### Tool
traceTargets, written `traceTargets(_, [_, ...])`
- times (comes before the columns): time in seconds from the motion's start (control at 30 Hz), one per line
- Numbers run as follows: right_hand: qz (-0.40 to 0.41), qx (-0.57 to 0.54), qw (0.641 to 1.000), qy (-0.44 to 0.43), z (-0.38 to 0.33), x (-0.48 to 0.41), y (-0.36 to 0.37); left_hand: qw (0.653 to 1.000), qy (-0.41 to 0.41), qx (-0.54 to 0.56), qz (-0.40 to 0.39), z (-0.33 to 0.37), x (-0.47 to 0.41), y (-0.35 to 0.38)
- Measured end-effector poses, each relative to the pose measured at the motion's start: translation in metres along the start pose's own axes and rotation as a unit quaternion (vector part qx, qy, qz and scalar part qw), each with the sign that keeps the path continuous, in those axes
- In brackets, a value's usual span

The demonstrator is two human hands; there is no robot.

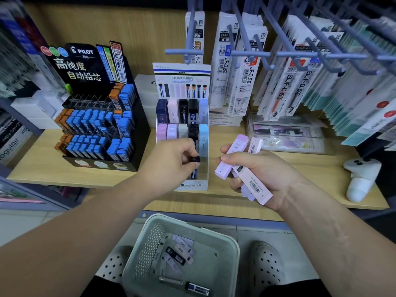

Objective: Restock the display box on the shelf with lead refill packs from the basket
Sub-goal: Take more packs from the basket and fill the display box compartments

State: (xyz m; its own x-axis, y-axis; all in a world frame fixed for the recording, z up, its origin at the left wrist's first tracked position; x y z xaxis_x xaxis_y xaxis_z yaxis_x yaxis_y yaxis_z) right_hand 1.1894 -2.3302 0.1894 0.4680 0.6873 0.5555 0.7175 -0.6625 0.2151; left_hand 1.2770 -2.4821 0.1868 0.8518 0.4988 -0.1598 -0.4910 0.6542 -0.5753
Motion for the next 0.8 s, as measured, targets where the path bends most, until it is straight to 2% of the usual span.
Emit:
traceTargets(0.17, [-0.001, -0.004, 1.0, 0.0, 0.0, 0.0, -0.001, 0.993, 0.075, -0.088, 0.005, 0.005, 0.003, 0.005])
traceTargets(0.33, [-0.002, 0.003, 1.0, 0.0, 0.0, 0.0, -0.002, 0.952, 0.147, -0.267, 0.025, 0.011, 0.005, 0.007])
traceTargets(0.5, [-0.011, 0.027, 1.0, -0.003, 0.002, 0.0, 0.0, 0.946, 0.15, -0.286, 0.03, 0.015, 0.006, 0.007])
traceTargets(0.57, [-0.025, 0.052, 0.998, 0.0, 0.004, -0.001, 0.002, 0.966, 0.126, -0.222, 0.042, 0.022, 0.004, -0.001])
traceTargets(0.63, [-0.041, 0.097, 0.994, 0.001, 0.006, -0.001, 0.005, 0.998, 0.032, -0.019, 0.049, 0.029, 0.001, -0.011])
traceTargets(0.7, [-0.066, 0.137, 0.988, 0.0, 0.008, -0.001, 0.012, 0.98, -0.071, 0.185, 0.01, 0.035, 0.002, -0.005])
traceTargets(0.8, [-0.116, 0.149, 0.982, -0.011, 0.011, -0.001, 0.028, 0.951, -0.114, 0.28, -0.067, 0.042, 0.007, 0.013])
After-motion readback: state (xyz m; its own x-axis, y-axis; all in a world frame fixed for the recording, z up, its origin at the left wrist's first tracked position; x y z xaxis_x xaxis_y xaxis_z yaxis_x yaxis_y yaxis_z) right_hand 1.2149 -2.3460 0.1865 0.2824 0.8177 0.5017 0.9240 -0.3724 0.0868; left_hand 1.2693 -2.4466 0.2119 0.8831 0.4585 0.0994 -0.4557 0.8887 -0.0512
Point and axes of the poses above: each hand's wrist, its own x-axis away from the middle knuckle, its own y-axis out of the palm, z = x × y, the point moved 7 cm from there along -x, towards the middle knuckle, and after that the axes turned 7 degrees about x, right-handed, at the moved point
